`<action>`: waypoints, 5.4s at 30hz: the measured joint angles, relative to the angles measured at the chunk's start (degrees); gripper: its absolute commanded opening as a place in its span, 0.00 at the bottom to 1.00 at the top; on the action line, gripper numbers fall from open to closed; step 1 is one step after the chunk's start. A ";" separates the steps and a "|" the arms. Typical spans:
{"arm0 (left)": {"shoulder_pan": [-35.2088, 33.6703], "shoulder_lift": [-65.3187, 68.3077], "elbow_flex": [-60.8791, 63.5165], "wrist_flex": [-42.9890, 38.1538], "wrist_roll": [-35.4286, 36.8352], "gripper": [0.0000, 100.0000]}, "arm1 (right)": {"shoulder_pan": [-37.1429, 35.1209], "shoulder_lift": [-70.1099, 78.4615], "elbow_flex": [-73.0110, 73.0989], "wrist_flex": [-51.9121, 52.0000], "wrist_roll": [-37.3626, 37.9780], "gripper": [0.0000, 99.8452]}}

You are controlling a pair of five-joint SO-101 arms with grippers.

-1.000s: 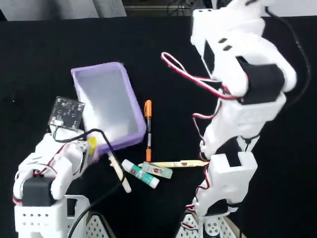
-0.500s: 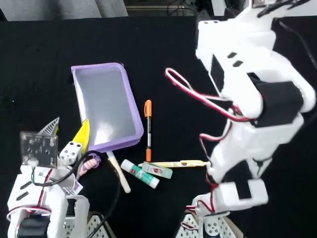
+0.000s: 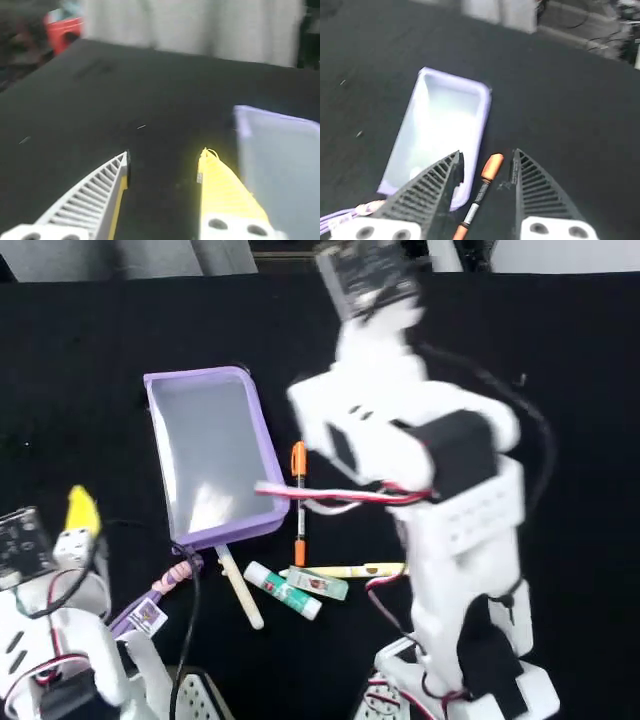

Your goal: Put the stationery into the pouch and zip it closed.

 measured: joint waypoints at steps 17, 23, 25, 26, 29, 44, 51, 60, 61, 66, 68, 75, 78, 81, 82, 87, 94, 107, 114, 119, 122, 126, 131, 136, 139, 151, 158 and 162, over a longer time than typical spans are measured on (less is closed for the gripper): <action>-35.34 0.09 9.23 0.00 0.00 0.23 | -19.78 -0.44 33.32 -18.90 16.26 0.16; -46.59 0.09 9.23 0.00 0.00 0.23 | -25.23 -0.44 38.59 -23.21 17.49 0.16; -48.88 0.09 9.23 0.00 0.00 0.23 | -27.16 -0.44 40.26 -24.70 17.49 0.16; -49.32 0.09 9.23 0.00 0.00 0.23 | -28.13 -0.44 40.88 -25.49 17.49 0.16; -49.76 0.09 9.58 1.67 -0.97 0.23 | -31.30 -0.18 41.58 -27.16 17.49 0.16; -49.76 0.09 15.56 5.63 -7.91 0.23 | -38.24 28.48 30.07 -27.78 17.49 0.16; -49.76 0.09 16.09 5.63 -10.02 0.23 | -38.24 36.31 27.25 -27.87 19.43 0.16; -49.76 0.09 16.09 5.63 -10.02 0.23 | -37.19 40.97 26.02 -30.07 20.40 0.15; -49.76 0.09 16.09 5.63 -10.02 0.23 | -36.92 41.41 25.49 -30.07 20.75 0.15; -49.76 0.09 16.09 5.63 -10.02 0.23 | -35.69 43.78 22.51 -29.45 22.95 0.13; -49.76 0.09 16.09 5.63 -10.02 0.23 | -35.34 44.75 21.45 -28.57 22.95 0.07; -49.76 0.09 16.09 5.63 -10.02 0.23 | -33.85 48.18 15.91 -24.70 24.88 0.01; -49.76 0.09 16.09 5.63 -10.02 0.23 | -33.41 49.05 12.92 -21.54 27.87 0.01; -49.76 0.09 16.09 5.63 -10.02 0.23 | -31.74 49.23 9.41 -17.67 28.84 0.01; -49.76 0.09 16.09 5.63 -10.02 0.23 | -30.95 49.23 7.56 -16.35 28.84 0.01; -49.76 0.09 16.09 5.63 -10.02 0.23 | -26.46 49.32 -3.25 -8.88 28.75 0.01; -49.76 0.09 16.09 5.63 -10.02 0.23 | -21.36 49.32 -16.18 -2.64 27.60 0.01; -49.76 0.09 18.20 5.63 -10.02 0.23 | -22.07 54.86 -22.42 5.54 25.76 0.02; -49.76 0.09 18.20 5.63 -10.02 0.23 | -27.60 62.59 -19.87 1.41 26.11 0.02; -49.76 0.09 18.20 5.63 -10.02 0.23 | -28.31 65.58 -19.87 -0.26 26.29 0.09; -49.76 0.09 18.20 5.63 -10.02 0.23 | -28.48 65.67 -19.87 -1.23 26.37 0.18; -49.76 0.09 18.20 5.63 -10.02 0.23 | -28.75 65.76 -19.87 -1.41 26.37 0.24; -49.76 0.09 18.20 5.63 -10.02 0.23 | -28.75 66.37 -18.99 -1.93 30.42 0.24; -49.76 0.09 18.20 5.63 -10.02 0.23 | -28.75 69.10 -19.08 -2.46 33.41 0.20; -49.76 0.09 18.20 5.63 -10.02 0.23 | -28.66 70.77 -19.78 -3.60 34.11 0.10; -49.76 0.09 18.20 5.63 -10.02 0.23 | -23.21 72.70 -31.82 0.44 34.29 0.04; -49.76 0.09 18.20 5.63 -10.02 0.23 | -17.32 72.70 -51.60 7.03 28.92 0.01; -49.76 0.09 18.20 5.63 -10.02 0.23 | -13.27 72.70 -58.55 7.03 24.00 0.01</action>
